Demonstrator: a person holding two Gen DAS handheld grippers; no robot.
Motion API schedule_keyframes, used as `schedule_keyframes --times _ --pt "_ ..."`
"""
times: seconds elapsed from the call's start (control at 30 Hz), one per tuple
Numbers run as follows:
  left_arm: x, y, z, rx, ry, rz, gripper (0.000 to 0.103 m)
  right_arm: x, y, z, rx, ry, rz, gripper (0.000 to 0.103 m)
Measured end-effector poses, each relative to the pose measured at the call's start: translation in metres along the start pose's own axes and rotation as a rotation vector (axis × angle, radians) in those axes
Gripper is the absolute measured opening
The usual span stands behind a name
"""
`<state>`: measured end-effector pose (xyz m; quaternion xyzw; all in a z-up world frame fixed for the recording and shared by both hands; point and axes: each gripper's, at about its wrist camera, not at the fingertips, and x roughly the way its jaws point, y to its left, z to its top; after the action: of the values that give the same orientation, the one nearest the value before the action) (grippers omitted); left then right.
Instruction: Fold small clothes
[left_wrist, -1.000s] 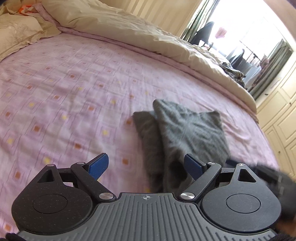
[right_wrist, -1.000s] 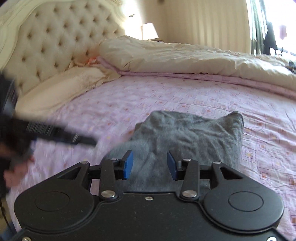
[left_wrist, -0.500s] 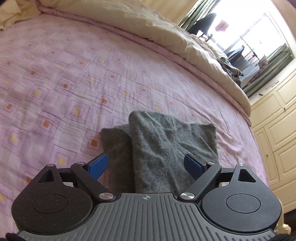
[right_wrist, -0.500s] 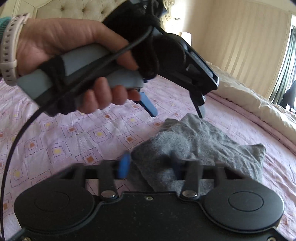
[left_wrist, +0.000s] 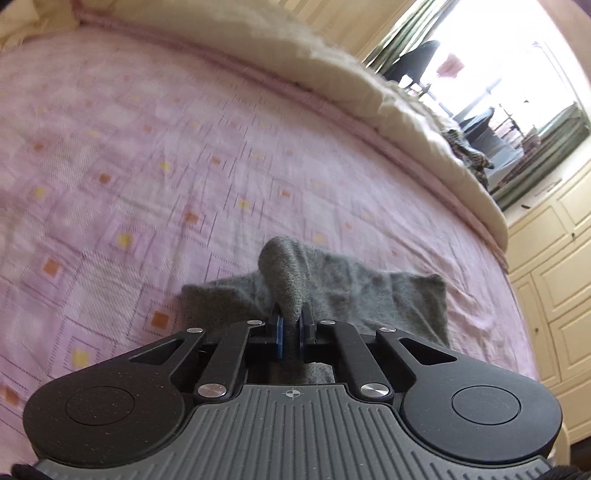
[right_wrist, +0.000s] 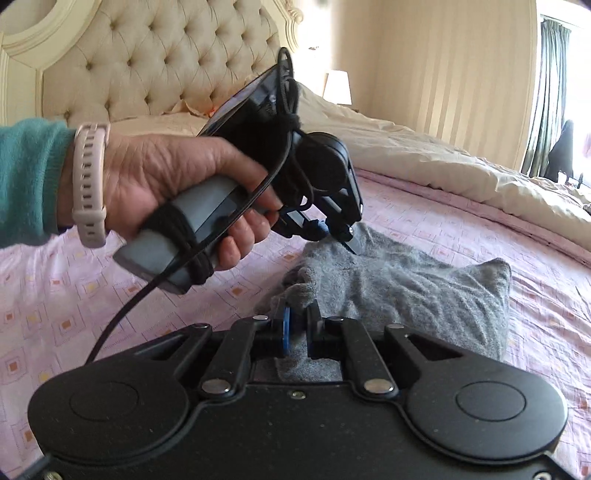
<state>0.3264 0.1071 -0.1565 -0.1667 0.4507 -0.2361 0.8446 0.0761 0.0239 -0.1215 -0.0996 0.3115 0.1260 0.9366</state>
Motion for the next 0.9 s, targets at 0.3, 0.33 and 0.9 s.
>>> schedule_keyframes --times 0.3,0.33,0.9 --pt "-0.004 0.015 -0.017 0.069 0.031 0.129 0.014 0.026 0.032 -0.012 -0.073 0.105 0.066 0.025" --pt "-0.006 0.017 -0.019 0.072 0.018 0.136 0.016 0.026 0.033 -0.014 -0.069 0.113 0.075 0.028" --pt "-0.071 -0.063 -0.091 0.382 -0.220 -0.017 0.046 -0.042 -0.059 -0.036 0.268 0.032 -0.050 0.061"
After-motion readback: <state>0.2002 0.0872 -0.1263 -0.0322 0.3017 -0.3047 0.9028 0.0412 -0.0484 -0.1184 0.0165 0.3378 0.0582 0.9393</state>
